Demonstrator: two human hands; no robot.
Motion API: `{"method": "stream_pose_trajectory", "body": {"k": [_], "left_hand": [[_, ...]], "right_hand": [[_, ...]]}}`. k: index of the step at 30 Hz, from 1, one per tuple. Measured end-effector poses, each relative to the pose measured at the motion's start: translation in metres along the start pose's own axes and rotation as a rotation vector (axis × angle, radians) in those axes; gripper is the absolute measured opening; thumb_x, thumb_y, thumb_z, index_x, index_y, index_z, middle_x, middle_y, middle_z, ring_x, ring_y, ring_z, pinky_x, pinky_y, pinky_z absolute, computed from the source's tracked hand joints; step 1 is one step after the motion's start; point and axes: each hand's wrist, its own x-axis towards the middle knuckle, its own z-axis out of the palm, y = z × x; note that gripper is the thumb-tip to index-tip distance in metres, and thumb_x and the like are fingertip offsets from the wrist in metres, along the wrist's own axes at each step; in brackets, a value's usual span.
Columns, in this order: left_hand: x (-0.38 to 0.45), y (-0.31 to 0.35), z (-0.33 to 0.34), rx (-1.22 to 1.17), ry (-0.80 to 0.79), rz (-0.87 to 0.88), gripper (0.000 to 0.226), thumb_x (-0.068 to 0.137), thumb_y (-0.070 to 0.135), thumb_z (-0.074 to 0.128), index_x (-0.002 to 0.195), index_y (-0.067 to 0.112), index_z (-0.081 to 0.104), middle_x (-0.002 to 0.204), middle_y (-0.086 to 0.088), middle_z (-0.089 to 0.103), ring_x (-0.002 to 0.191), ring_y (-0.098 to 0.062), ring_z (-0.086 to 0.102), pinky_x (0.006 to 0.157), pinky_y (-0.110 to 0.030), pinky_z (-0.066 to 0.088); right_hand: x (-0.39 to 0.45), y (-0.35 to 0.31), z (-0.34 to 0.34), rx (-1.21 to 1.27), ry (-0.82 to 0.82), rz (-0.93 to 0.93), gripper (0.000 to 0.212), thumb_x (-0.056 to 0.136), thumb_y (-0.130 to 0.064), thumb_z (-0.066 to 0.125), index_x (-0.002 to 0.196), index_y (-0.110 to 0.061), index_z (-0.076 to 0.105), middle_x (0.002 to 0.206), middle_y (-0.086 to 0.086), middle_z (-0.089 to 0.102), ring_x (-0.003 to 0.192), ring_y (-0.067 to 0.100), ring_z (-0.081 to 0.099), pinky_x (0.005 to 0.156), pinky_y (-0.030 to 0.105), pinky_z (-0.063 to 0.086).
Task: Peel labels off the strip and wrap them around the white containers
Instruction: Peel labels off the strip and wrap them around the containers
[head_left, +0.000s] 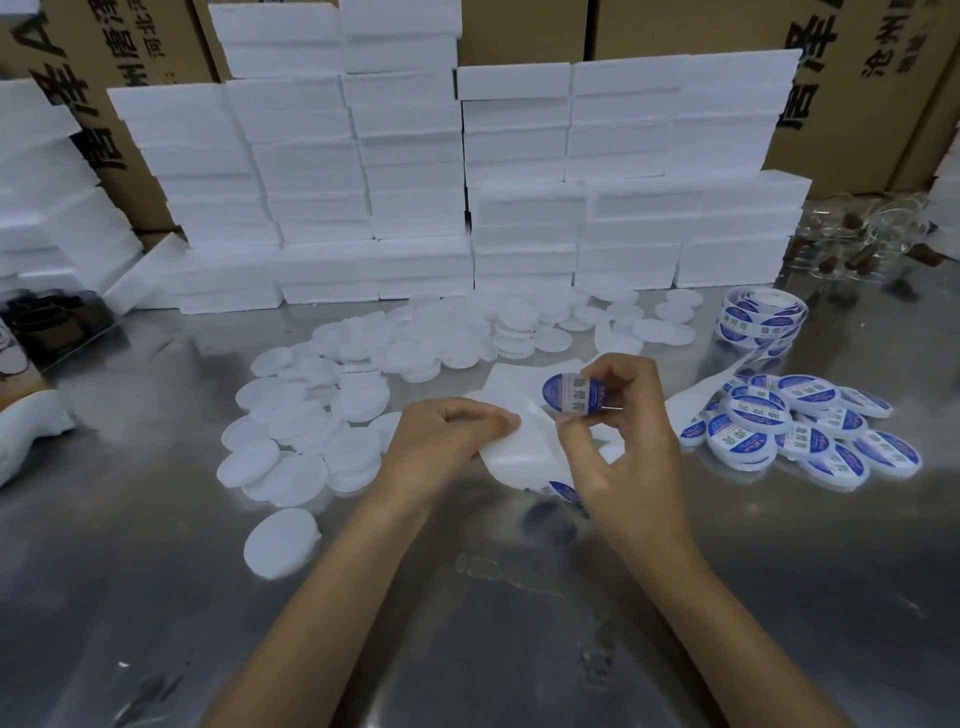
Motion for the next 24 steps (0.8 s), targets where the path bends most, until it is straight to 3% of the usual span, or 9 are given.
{"method": "stream_pose_trajectory", "body": {"k": [5,8,10,12,15,17,19,21,24], "left_hand": [[-0.002,0.009,-0.006,-0.085,0.160,0.292,0.030,0.095,0.002,0.060,0.113,0.024,0.071,0.104,0.013,0.070,0.088,-0.007,0.073,0.078,-0.014,0.055],[-0.005,0.017,-0.011,-0.150,0.151,0.386,0.045,0.101,0.002,0.048,0.127,0.038,0.060,0.115,0.009,0.063,0.089,0.001,0.073,0.080,-0.018,0.057],[-0.006,0.019,-0.011,-0.204,0.108,0.384,0.044,0.102,0.005,0.050,0.127,0.039,0.063,0.117,0.004,0.063,0.089,-0.002,0.074,0.087,-0.027,0.059],[-0.008,0.019,-0.006,-0.280,0.040,0.340,0.040,0.102,0.005,0.050,0.123,0.033,0.069,0.101,-0.002,0.060,0.078,-0.008,0.072,0.092,-0.039,0.059],[-0.013,0.019,0.003,-0.348,-0.059,0.281,0.040,0.101,0.001,0.045,0.122,0.024,0.071,0.083,-0.009,0.056,0.075,-0.016,0.068,0.087,-0.040,0.060],[-0.015,0.019,0.009,-0.368,-0.129,0.251,0.042,0.102,0.001,0.041,0.123,0.021,0.071,0.101,-0.021,0.069,0.099,-0.031,0.072,0.085,-0.037,0.061],[-0.017,0.020,0.012,-0.357,-0.168,0.239,0.043,0.103,0.001,0.039,0.123,0.021,0.070,0.112,-0.030,0.067,0.108,-0.041,0.068,0.085,-0.035,0.060],[-0.019,0.019,0.015,-0.343,-0.196,0.242,0.043,0.103,0.000,0.038,0.124,0.021,0.069,0.113,-0.028,0.069,0.107,-0.038,0.070,0.086,-0.033,0.060],[-0.020,0.017,0.017,-0.334,-0.221,0.258,0.042,0.103,0.000,0.038,0.124,0.020,0.069,0.111,-0.018,0.073,0.104,-0.030,0.072,0.084,-0.030,0.059]], "right_hand": [[0.008,0.003,-0.003,0.186,0.053,0.109,0.037,0.085,0.006,0.066,0.098,-0.026,0.053,0.091,-0.018,0.063,0.081,0.011,0.062,0.071,0.017,0.048],[0.011,0.003,-0.004,0.272,0.064,0.156,0.036,0.085,0.009,0.066,0.098,-0.023,0.054,0.089,-0.017,0.064,0.082,0.013,0.063,0.071,0.022,0.049],[0.013,0.002,-0.003,0.306,0.063,0.167,0.034,0.085,0.007,0.068,0.098,-0.022,0.055,0.089,-0.016,0.065,0.083,0.014,0.066,0.071,0.023,0.051],[0.016,-0.001,-0.002,0.331,0.060,0.159,0.031,0.085,0.003,0.070,0.098,-0.022,0.057,0.089,-0.015,0.065,0.084,0.014,0.066,0.070,0.024,0.052],[0.017,-0.006,0.005,0.346,0.038,0.156,0.027,0.081,-0.006,0.072,0.096,-0.022,0.057,0.086,-0.014,0.066,0.080,0.014,0.066,0.066,0.021,0.052],[0.017,-0.006,0.010,0.309,0.023,0.157,0.028,0.083,-0.005,0.073,0.097,-0.023,0.057,0.085,-0.014,0.067,0.079,0.015,0.065,0.067,0.025,0.051],[0.017,-0.005,0.012,0.270,0.019,0.157,0.029,0.085,-0.004,0.073,0.097,-0.024,0.057,0.086,-0.014,0.066,0.080,0.017,0.065,0.072,0.032,0.053],[0.017,-0.004,0.011,0.245,0.020,0.157,0.029,0.084,-0.006,0.074,0.098,-0.025,0.057,0.086,-0.015,0.066,0.082,0.019,0.065,0.073,0.035,0.053],[0.017,-0.003,0.011,0.214,0.009,0.150,0.029,0.082,-0.011,0.075,0.098,-0.026,0.057,0.088,-0.016,0.066,0.082,0.019,0.065,0.070,0.025,0.052]]}}
